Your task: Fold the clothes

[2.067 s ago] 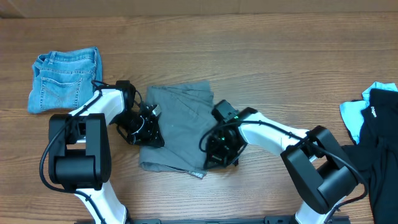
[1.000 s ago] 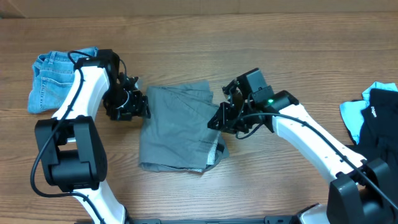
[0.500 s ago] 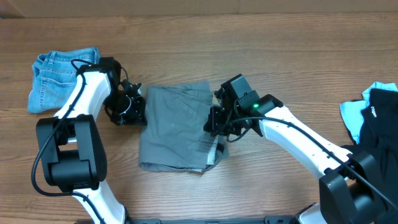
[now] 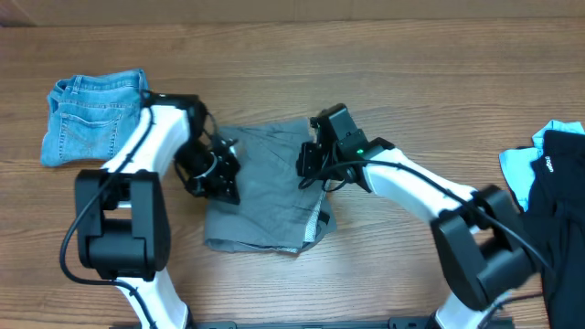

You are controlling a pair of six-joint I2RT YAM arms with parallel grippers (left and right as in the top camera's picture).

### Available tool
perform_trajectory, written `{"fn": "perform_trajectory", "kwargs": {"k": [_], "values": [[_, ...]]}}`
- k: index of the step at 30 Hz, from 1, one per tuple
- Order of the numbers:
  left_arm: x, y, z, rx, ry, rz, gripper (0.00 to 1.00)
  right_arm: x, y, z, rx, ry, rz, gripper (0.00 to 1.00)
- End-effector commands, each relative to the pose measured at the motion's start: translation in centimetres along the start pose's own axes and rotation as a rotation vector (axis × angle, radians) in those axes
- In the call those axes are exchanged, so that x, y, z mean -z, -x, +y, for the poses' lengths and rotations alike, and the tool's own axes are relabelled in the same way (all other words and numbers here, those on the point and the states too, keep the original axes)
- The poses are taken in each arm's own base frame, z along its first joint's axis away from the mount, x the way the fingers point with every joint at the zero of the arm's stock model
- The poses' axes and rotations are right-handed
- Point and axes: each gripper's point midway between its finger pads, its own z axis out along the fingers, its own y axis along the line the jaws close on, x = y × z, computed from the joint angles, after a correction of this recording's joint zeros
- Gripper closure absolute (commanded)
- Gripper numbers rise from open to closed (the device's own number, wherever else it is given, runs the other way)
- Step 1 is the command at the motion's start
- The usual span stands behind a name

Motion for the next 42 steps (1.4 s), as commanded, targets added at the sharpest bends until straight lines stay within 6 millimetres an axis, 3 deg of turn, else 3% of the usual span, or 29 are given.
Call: {"fn": "perform_trajectory", "kwargs": {"k": [1,6,8,12,15,19,22,24,26,29,31,34,35,37,38,42], "values": [[-2.1,-1.1,0.3,0.043,0.05,0.048,0.96,-1.6,0.1,-3.2,-0.124,-0.067,0.017,0.96],[-5.9,-1.3,2.5,0.183,0.085,0.019,0.96,-1.2,-2.6,-8.0,-0.411,-0.221,0.125,0.96],[-7.2,-0.8,3.9,0.225,0.121,-0.026,0.96,-0.7,-4.0,-8.6,-0.469,-0.257,0.175,0.96],[-7.9,3.1,6.0,0.232,0.178,-0.218,0.96,0.3,-6.7,-9.1,-0.514,-0.331,0.262,0.96],[-5.8,8.3,6.0,0.176,0.189,-0.425,0.96,1.3,-7.8,-9.0,-0.521,-0.361,0.294,0.96],[-0.9,13.7,3.2,0.091,0.131,-0.612,0.96,3.0,-7.9,-7.8,-0.507,-0.352,0.288,0.96],[4.0,16.5,0.7,0.041,0.121,-0.707,0.96,4.4,-7.0,-6.0,-0.445,-0.296,0.245,0.96],[7.2,17.3,-1.1,-0.009,0.121,-0.736,0.93,5.5,-5.8,-4.5,-0.352,-0.238,0.2,0.96],[9.6,17.0,-2.4,-0.029,0.132,-0.724,0.87,6.4,-4.6,-3.0,-0.246,-0.169,0.156,0.96],[11.8,14.7,-3.6,-0.024,0.156,-0.647,0.68,7.3,-3.4,-1.1,-0.118,-0.084,0.111,0.96],[12.2,12.8,-3.7,0.013,0.16,-0.58,0.57,7.2,-3.1,0.0,-0.046,-0.021,0.114,0.96],[11.3,9.9,-3.5,0.07,0.16,-0.463,0.54,6.7,-2.8,0.4,-0.005,0.01,0.104,0.96],[10.9,8.8,-3.3,0.091,0.162,-0.416,0.59,6.4,-2.6,0.4,-0.004,0.012,0.102,0.96],[9.7,6.9,-2.9,0.123,0.167,-0.329,0.82,5.4,-2.5,0.1,-0.006,0.009,0.106,0.96],[9.0,6.1,-2.8,0.125,0.171,-0.289,0.87,4.8,-2.5,-0.2,-0.01,0.004,0.113,0.96],[5.7,4.9,-1.6,0.135,0.179,-0.205,0.94,2.4,-2.8,-2.0,-0.064,-0.042,0.146,0.96]]}}
